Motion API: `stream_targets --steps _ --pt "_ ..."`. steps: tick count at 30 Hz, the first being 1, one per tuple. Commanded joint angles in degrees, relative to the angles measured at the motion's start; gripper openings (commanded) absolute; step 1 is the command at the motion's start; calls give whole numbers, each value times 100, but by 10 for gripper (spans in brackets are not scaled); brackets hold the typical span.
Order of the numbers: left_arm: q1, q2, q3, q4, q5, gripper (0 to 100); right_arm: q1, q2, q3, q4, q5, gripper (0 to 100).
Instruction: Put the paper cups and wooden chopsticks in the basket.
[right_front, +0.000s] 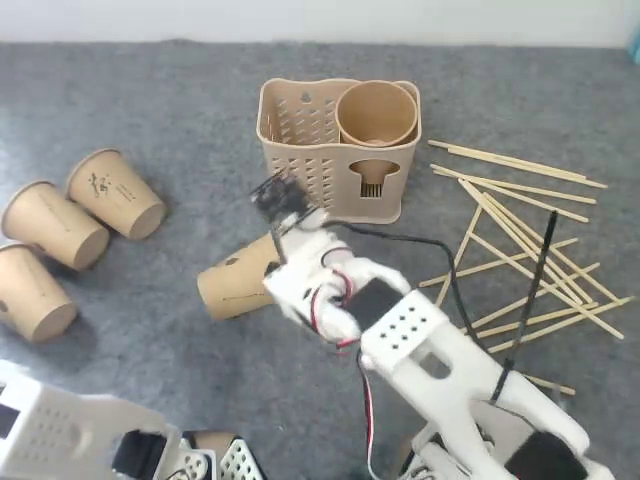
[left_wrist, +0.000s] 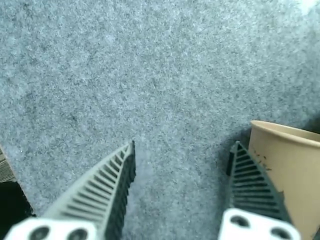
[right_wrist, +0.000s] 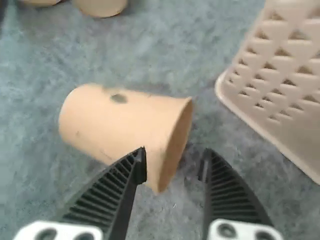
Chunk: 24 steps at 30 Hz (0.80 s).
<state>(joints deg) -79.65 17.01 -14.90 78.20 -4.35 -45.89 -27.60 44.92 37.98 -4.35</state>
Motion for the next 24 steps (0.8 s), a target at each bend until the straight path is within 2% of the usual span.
stream_targets --steps 1,4,7,16,24 --pt "44 -79 -22 -9 -26 283 444 31 -360 -347 -281 8" --pt "62 -79 -22 18 -26 283 716 40 -360 -365 -325 28" --pt "70 -88 -22 18 -26 283 752 92 -211 -444 -325 6" --pt "62 -97 -22 18 -26 283 382 1279 -18 -1358 -325 9" --pt "26 -79 -40 -18 -26 283 -145 1516 -185 -1446 -659 9"
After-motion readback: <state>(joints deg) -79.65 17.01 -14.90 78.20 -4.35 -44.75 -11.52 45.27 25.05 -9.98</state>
